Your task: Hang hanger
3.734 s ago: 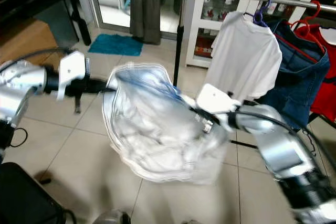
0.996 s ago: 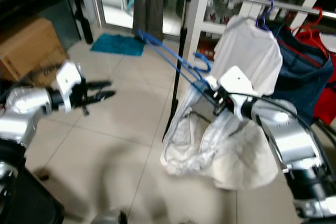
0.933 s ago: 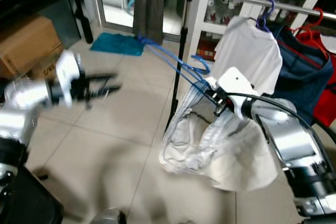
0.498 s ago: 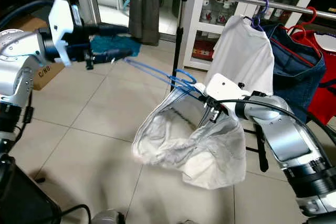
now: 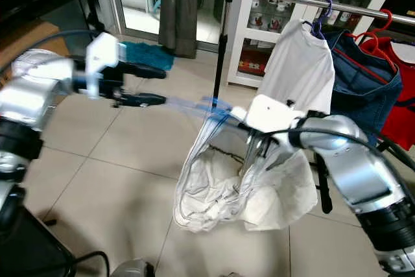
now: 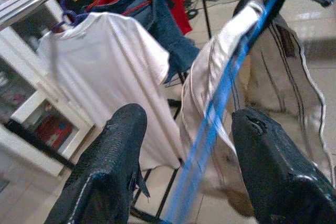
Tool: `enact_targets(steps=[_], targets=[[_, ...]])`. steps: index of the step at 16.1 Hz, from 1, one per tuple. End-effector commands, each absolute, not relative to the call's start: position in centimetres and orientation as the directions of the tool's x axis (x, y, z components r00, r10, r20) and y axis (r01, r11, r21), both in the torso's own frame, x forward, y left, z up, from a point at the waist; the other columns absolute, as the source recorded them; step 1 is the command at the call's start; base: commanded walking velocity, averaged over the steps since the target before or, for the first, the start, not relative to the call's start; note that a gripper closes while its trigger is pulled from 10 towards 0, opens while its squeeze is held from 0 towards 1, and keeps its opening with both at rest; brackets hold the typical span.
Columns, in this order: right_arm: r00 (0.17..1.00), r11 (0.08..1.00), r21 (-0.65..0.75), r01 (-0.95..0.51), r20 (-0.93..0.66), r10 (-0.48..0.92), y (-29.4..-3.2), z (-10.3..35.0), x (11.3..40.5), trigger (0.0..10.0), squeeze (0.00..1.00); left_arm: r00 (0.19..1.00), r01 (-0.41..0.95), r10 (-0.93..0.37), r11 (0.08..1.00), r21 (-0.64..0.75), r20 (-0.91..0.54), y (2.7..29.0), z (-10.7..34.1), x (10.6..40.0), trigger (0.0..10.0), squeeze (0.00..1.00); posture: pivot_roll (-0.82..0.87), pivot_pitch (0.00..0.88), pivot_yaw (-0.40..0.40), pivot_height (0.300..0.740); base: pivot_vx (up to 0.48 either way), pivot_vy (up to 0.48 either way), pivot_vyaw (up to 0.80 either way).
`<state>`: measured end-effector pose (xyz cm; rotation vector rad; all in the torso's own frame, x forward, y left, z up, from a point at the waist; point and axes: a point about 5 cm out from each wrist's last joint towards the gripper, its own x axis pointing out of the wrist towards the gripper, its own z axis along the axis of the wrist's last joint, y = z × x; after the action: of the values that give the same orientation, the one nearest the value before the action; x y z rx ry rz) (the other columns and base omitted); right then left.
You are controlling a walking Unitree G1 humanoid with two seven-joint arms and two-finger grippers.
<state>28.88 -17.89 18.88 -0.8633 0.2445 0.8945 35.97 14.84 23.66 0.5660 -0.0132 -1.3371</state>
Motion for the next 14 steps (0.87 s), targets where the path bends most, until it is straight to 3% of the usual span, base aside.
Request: enact_targets(steps=[1,3,5,6,7,8,9,10,11,14], targets=[[0.636,0.301,-0.590,-0.749,-0.511,0.579,-17.8,19.9,28.7,0.0,0.00,0.253,0.900,-0.914,0.102,0.423,-0.318,14.2,23.9,36.3,10.0,0.00,0.00,0.000,-0.026,0.740,0.000,0.000,0.00],[0.625,0.287,-0.589,-0.756,-0.516,0.586,-17.5,20.0,28.6,0.0,0.00,0.270,0.893,-0.904,0.105,0.438,-0.333,13.3,22.9,36.6,10.0,0.00,-0.01,0.000,-0.023,0.740,0.000,0.000,0.00],[0.620,0.279,-0.590,-0.758,-0.518,0.589,-17.5,20.3,28.5,0.0,0.00,0.253,0.901,-0.904,0.090,0.424,-0.346,12.9,21.9,36.4,4.5,0.00,-0.01,0.000,-0.022,0.740,0.000,0.000,0.00],[0.614,0.269,-0.589,-0.762,-0.525,0.590,-17.4,20.3,28.5,0.0,0.00,0.205,0.916,-0.912,0.051,0.398,-0.356,12.6,21.5,36.0,0.0,0.00,-0.01,0.000,-0.022,0.740,0.000,0.000,0.00],[0.610,0.264,-0.588,-0.765,-0.529,0.590,-17.4,20.3,28.5,0.0,0.00,0.185,0.924,-0.917,0.040,0.381,-0.352,12.5,21.4,35.9,0.0,0.00,-0.01,0.000,-0.022,0.740,0.000,0.000,0.00],[0.600,0.250,-0.585,-0.771,-0.537,0.593,-17.3,20.3,28.4,0.0,0.00,0.143,0.933,-0.929,0.012,0.359,-0.341,12.1,21.4,35.7,2.1,0.00,-0.01,0.000,-0.027,0.740,0.000,0.000,0.00],[0.597,0.247,-0.584,-0.773,-0.539,0.594,-17.3,20.3,28.4,0.0,0.00,0.135,0.934,-0.931,0.005,0.358,-0.339,12.0,21.4,35.6,2.1,0.00,-0.01,0.000,-0.028,0.740,0.000,0.000,0.00],[0.589,0.239,-0.580,-0.779,-0.546,0.596,-17.2,20.2,28.4,0.0,0.00,0.127,0.937,-0.944,0.013,0.349,-0.306,11.7,21.7,35.7,6.6,0.00,-0.01,0.000,-0.028,0.740,0.000,0.000,0.00],[0.586,0.234,-0.578,-0.782,-0.550,0.595,-17.2,20.1,28.4,0.0,0.00,0.116,0.939,-0.949,0.009,0.343,-0.292,11.6,22.0,35.7,9.6,0.00,-0.01,0.000,-0.028,0.740,0.000,0.000,0.00],[0.577,0.229,-0.570,-0.789,-0.559,0.596,-17.1,19.8,28.3,0.0,0.00,0.066,0.955,-0.969,-0.008,0.298,-0.239,11.1,22.4,35.3,10.0,0.00,-0.01,0.000,-0.024,0.740,0.000,0.000,0.00]])
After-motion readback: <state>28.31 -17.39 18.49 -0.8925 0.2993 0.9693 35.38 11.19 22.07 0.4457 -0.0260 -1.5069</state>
